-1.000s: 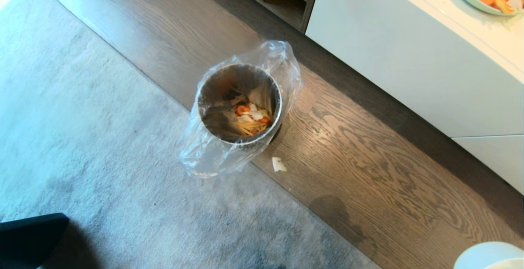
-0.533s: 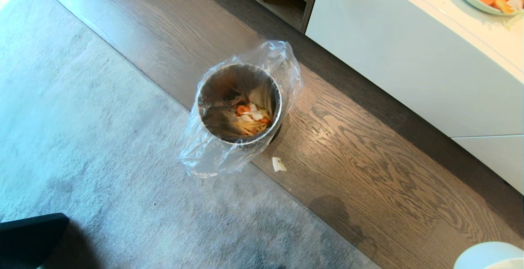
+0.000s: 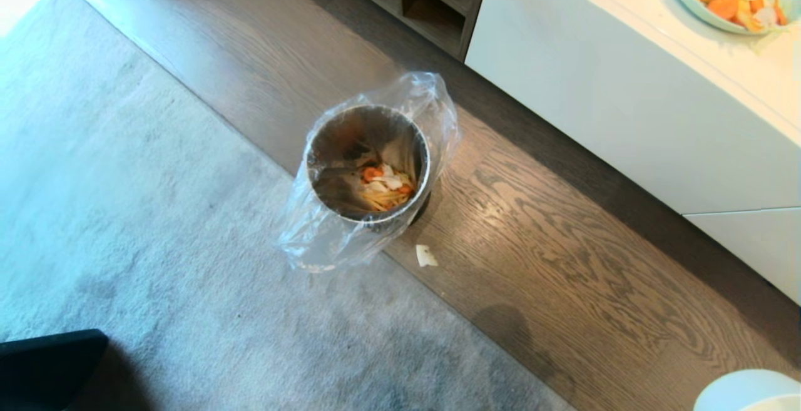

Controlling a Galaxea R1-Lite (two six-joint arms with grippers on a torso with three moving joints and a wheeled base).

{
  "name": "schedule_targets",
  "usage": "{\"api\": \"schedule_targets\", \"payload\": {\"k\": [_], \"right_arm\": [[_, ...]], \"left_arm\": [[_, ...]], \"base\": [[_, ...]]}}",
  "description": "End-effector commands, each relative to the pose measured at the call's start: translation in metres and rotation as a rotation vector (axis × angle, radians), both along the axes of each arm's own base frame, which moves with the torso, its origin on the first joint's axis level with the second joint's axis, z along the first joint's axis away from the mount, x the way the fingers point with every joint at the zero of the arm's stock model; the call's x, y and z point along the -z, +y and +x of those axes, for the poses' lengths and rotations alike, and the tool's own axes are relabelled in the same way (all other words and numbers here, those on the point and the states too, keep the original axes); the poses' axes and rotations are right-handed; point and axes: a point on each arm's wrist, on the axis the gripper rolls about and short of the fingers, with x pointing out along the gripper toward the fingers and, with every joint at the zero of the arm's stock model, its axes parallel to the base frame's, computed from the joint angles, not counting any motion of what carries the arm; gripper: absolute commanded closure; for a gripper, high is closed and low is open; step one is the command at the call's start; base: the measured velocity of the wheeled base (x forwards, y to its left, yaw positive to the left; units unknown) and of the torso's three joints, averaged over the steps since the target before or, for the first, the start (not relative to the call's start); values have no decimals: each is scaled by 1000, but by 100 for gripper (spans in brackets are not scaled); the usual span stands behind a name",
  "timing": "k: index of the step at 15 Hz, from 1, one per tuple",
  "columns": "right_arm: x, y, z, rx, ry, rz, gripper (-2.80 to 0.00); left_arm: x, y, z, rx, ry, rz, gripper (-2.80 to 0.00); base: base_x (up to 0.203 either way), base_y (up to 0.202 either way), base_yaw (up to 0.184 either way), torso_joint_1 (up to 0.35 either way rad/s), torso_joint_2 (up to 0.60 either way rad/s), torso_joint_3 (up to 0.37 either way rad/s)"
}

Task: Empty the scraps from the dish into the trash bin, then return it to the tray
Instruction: Put the bowl back to the table

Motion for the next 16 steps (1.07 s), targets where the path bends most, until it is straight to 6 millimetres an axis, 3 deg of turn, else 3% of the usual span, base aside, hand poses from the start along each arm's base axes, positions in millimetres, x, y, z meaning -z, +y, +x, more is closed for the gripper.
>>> {"api": "schedule_targets", "payload": {"k": [1,16], "right_arm": [[0,0,0,0,1,-1,0],[0,0,0,0,1,-2,0]], "left_arm": [[0,0,0,-1,-1,-1,0],[0,0,0,-1,-1,-2,0]], "base": [[0,0,0,2,0,179],[0,0,0,3,2,202]]}}
